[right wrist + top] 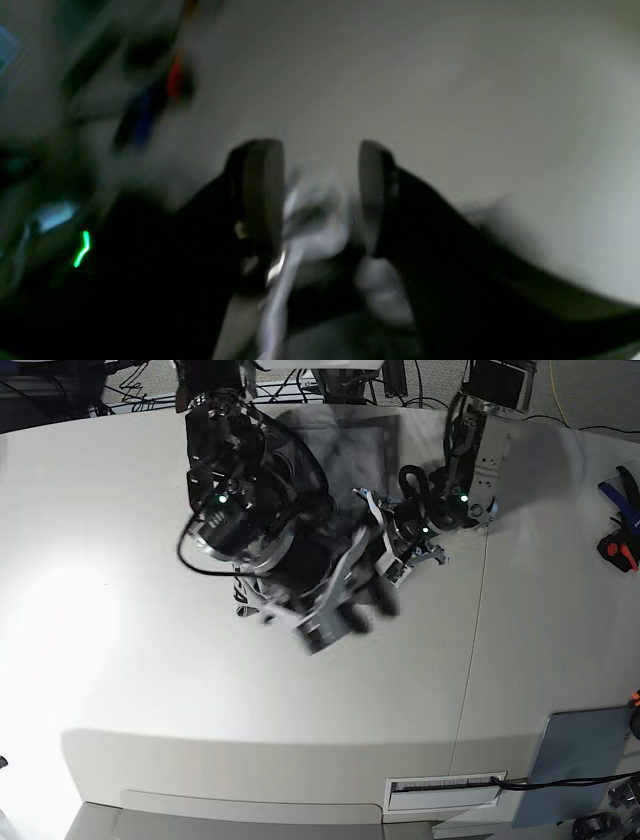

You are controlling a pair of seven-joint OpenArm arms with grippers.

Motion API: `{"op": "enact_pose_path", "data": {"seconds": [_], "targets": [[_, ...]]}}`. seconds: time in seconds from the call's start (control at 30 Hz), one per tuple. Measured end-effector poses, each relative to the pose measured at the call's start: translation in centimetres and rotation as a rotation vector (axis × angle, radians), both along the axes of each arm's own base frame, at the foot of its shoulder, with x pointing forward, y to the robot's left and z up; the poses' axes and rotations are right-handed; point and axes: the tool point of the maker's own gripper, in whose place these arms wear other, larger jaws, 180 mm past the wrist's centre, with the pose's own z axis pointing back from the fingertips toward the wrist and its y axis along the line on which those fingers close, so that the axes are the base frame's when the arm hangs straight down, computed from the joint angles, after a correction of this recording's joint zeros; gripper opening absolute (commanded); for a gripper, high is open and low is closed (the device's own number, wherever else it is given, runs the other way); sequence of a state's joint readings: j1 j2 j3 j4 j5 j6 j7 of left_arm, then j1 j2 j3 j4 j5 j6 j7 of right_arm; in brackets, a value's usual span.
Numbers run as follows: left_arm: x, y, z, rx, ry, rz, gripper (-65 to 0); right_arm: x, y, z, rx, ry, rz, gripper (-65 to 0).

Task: Fold the T-shirt properly
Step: 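Lift the shirt end with the right gripper and fold it over toward the left gripper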

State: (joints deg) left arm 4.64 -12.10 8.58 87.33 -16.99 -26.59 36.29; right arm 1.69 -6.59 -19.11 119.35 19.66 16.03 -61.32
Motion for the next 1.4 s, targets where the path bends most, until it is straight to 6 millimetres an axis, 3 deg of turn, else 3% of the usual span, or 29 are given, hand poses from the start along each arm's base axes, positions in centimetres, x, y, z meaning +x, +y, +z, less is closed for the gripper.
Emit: {"op": "enact_pose_path", "data": {"seconds": [0.13, 0.33, 0.5, 0.67, 0.8, 0.97, 1.3, 1.4], "targets": [[0.0, 0.1, 0.0, 0.003, 0.000, 0.000, -42.0, 0.7, -5.8, -3.3, -0.147, 0.083, -0.179, -40.3], [0.0, 0.1, 0.0, 0.000, 0.000, 0.000, -42.0, 0.1, -8.7, -5.1, -0.225, 0.110, -0.197, -40.2], [0.0, 0.0, 0.0, 0.000, 0.000, -0.001, -42.0, -0.2, -12.9, -7.3, -0.362, 0.151, -0.308, -40.2], [0.3, 1.6, 0.7, 0.022, 0.006, 0.033, -42.0, 0.1, -14.3, -7.5, -0.370, 0.155, -0.336, -40.3], [1.9, 4.5, 3.0, -0.006, -0.020, 0.132, -42.0, 0.1, -14.5, -7.4, -0.369, 0.153, -0.343, -40.3], [2.4, 5.1, 6.6, -0.120, -0.070, 0.123, -42.0, 0.3, -13.9, -7.5, -0.331, 0.153, -0.327, -40.2], [3.1, 8.6, 7.3, -0.127, -0.084, 0.224, -42.0, -0.8, -11.2, -10.7, -0.287, 0.247, -0.198, -40.7], [3.3, 9.9, 7.4, -0.118, -0.087, 0.258, -42.0, -1.3, -10.0, -11.4, -0.297, 0.265, -0.158, -52.1]]}}
